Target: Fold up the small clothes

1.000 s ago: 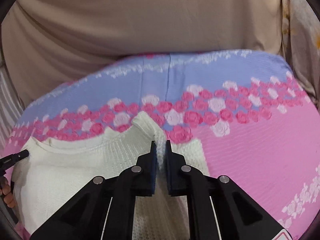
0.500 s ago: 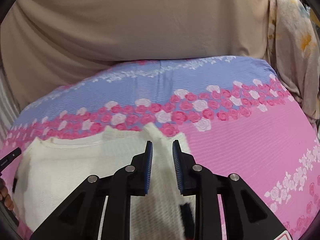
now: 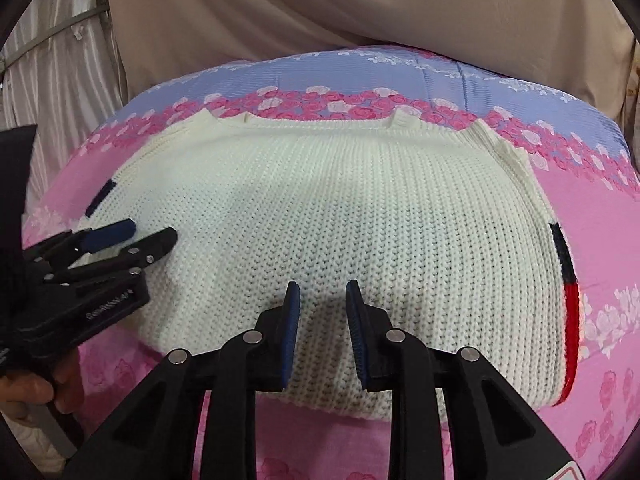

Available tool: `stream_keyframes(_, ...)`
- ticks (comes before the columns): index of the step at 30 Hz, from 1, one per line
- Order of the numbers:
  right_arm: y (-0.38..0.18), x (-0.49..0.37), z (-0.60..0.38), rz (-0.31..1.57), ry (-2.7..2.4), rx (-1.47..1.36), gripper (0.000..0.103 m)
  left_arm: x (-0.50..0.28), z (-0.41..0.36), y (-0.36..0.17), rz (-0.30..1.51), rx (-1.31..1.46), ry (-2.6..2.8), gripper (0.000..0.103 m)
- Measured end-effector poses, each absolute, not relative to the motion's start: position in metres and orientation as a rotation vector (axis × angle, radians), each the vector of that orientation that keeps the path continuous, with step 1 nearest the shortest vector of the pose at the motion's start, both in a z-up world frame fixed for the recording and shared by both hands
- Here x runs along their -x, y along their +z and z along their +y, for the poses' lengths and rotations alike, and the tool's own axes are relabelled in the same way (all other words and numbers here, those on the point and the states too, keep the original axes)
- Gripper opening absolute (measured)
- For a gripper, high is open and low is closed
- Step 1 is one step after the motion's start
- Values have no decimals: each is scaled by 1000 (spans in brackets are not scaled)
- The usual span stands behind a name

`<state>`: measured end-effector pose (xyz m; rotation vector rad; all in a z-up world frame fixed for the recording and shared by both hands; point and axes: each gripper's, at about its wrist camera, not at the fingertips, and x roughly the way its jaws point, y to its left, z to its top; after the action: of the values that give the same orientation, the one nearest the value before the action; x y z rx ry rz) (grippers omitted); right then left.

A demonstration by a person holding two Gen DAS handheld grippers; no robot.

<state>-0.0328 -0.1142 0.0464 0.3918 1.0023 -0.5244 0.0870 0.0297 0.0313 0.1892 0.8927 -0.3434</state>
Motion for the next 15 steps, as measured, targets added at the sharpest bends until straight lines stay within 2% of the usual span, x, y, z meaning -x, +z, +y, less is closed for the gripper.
stream_keyframes(5,20,36,-114,1050,-537,-399,28,-85,32,31,887,-188,-319,59)
stream_keyframes(11,39,40,-109,1007,-534,-406,29,-81,32,30,878,-202,-304,62)
stream_keyframes(15,18,38,-110,1040,-545,-380,32,-81,33,29,877,-200,-298,65)
